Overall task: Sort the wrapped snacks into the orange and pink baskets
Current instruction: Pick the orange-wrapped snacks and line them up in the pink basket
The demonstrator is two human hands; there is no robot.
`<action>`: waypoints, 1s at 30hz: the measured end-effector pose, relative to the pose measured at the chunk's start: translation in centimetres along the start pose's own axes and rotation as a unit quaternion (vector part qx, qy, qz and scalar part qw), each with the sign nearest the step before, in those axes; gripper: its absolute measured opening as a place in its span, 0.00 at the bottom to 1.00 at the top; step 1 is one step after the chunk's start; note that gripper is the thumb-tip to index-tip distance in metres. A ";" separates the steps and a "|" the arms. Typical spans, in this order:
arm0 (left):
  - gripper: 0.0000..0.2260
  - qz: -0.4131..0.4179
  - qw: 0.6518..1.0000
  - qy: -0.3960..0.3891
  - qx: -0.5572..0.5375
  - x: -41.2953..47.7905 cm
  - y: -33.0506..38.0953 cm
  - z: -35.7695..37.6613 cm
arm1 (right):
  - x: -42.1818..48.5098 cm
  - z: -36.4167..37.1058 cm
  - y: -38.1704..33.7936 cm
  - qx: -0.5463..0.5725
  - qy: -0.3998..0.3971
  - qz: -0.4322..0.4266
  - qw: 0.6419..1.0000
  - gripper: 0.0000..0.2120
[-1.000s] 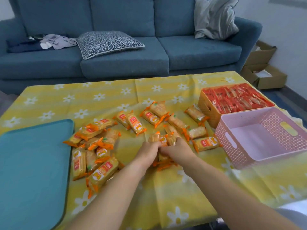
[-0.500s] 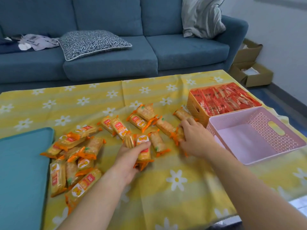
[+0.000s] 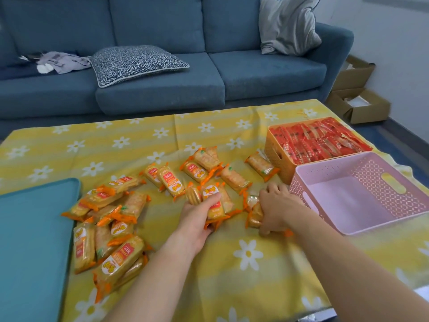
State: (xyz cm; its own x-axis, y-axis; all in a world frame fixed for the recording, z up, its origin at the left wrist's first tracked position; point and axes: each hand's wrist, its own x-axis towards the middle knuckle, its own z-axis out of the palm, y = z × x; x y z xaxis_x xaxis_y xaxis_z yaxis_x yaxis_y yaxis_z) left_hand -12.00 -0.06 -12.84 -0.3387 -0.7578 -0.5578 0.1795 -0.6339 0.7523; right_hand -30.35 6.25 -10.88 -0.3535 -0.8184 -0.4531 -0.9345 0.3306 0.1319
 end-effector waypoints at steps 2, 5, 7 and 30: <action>0.15 0.005 1.000 -0.008 0.002 0.0 -0.3 0.2 | 0.1 -0.6 -0.2 0.077 0.001 0.005 0.997 0.38; 0.13 0.000 1.000 -0.004 -0.001 0.0 -0.3 0.2 | 0.8 -1.5 -0.6 0.345 0.008 0.029 0.938 0.25; 0.13 -0.005 1.000 -0.005 0.001 0.1 -0.2 0.1 | 1.5 -1.6 -1.4 0.469 0.017 0.025 0.882 0.24; 0.32 0.200 0.968 -0.122 0.092 -6.0 1.2 16.3 | -8.4 -6.6 7.6 0.667 0.294 0.047 0.683 0.22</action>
State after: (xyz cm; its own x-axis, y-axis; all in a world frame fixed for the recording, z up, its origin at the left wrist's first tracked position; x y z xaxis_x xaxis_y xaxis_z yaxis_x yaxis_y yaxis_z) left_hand -24.82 6.22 -2.91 -0.4888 -0.8633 -0.1255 0.1812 -0.2412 0.9534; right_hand -34.79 12.55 -0.22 -0.7314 -0.6818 -0.0141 -0.1751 0.2077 -0.9624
